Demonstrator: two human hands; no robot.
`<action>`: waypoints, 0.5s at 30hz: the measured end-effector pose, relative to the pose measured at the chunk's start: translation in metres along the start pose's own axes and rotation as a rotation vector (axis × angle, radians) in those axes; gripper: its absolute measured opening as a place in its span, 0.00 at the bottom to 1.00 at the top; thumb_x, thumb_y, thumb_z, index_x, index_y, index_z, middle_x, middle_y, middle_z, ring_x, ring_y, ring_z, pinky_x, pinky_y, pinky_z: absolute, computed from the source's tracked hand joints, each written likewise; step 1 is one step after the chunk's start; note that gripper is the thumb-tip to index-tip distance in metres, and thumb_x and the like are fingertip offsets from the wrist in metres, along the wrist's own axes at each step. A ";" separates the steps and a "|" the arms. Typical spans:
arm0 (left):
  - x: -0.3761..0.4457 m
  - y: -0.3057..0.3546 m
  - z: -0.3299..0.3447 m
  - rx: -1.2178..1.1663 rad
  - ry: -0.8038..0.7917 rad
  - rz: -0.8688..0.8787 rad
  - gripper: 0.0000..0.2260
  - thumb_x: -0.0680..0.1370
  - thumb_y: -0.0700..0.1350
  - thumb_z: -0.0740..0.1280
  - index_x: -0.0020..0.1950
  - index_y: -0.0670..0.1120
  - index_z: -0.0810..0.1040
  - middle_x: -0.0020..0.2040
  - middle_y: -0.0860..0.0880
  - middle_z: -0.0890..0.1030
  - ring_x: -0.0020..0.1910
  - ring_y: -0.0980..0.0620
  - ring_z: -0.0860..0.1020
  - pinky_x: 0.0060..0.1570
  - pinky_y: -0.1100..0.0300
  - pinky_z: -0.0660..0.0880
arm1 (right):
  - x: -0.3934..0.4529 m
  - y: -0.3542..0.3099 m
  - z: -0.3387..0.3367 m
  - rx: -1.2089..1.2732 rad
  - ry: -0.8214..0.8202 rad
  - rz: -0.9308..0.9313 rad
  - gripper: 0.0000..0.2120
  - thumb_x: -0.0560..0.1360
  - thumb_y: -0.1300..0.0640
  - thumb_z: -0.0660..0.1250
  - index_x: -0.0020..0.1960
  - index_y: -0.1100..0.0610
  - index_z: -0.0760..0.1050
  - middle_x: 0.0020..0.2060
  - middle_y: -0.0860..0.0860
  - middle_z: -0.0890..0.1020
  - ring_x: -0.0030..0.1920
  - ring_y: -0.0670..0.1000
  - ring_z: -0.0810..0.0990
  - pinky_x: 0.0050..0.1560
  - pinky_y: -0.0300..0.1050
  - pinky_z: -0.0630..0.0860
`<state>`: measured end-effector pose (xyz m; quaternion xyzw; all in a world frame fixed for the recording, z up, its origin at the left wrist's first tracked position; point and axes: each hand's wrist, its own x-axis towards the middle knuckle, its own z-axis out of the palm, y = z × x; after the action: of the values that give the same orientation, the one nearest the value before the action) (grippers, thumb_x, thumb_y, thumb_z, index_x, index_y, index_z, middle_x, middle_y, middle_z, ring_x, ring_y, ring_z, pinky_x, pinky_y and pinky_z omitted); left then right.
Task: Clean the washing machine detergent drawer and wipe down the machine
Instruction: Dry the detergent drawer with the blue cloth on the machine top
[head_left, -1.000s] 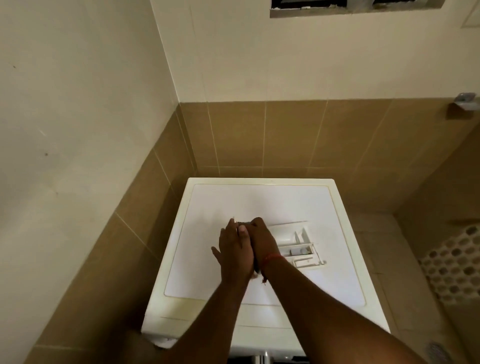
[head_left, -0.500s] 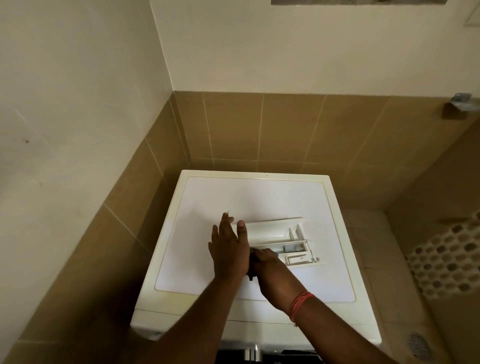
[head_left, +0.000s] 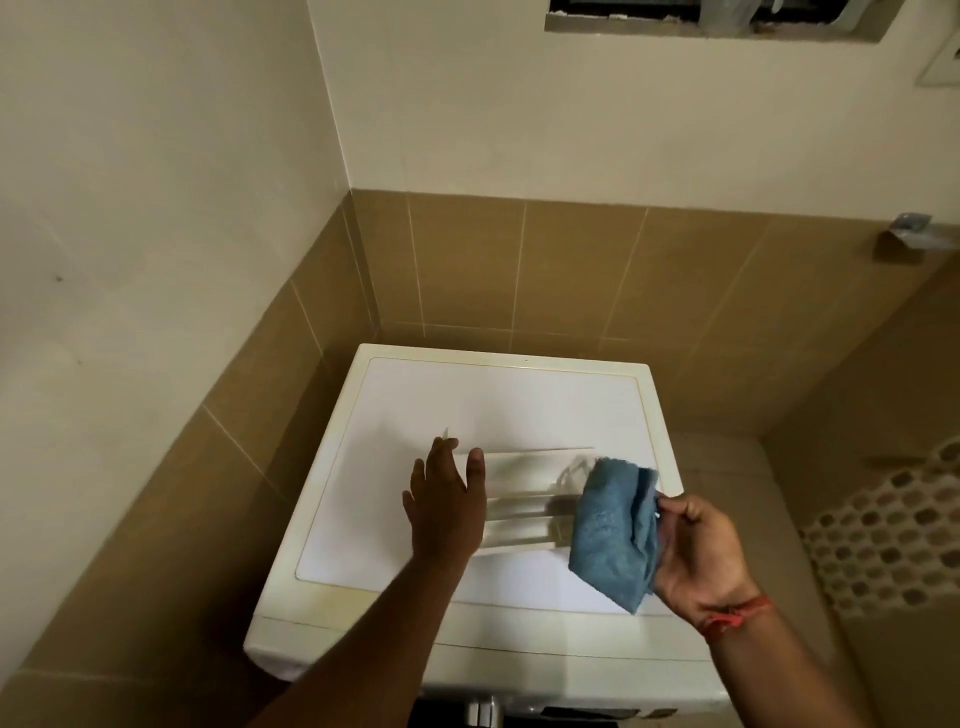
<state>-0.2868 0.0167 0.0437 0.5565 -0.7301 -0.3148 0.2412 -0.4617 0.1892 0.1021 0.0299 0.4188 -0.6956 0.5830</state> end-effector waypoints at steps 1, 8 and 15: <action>0.000 0.000 0.001 -0.001 -0.004 -0.002 0.35 0.74 0.73 0.40 0.69 0.54 0.67 0.70 0.48 0.74 0.70 0.43 0.70 0.66 0.37 0.68 | 0.000 0.004 -0.002 0.019 -0.003 0.023 0.19 0.77 0.53 0.58 0.61 0.62 0.77 0.54 0.61 0.80 0.54 0.62 0.80 0.65 0.60 0.71; 0.001 0.000 0.002 -0.003 0.010 0.016 0.31 0.76 0.70 0.43 0.68 0.54 0.67 0.67 0.49 0.76 0.67 0.47 0.73 0.64 0.41 0.72 | 0.008 0.026 0.008 -0.419 0.151 -0.157 0.14 0.75 0.67 0.68 0.60 0.62 0.75 0.52 0.62 0.83 0.49 0.59 0.84 0.47 0.49 0.82; 0.000 0.001 0.003 0.049 -0.005 -0.003 0.31 0.77 0.70 0.44 0.71 0.53 0.67 0.75 0.46 0.67 0.74 0.43 0.66 0.69 0.39 0.66 | 0.037 0.072 0.035 -1.735 -0.004 -0.779 0.16 0.75 0.63 0.58 0.56 0.50 0.79 0.44 0.49 0.82 0.45 0.48 0.79 0.48 0.41 0.75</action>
<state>-0.2893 0.0171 0.0425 0.5626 -0.7374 -0.2983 0.2252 -0.3975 0.1409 0.0655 -0.5564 0.7687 -0.2875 0.1296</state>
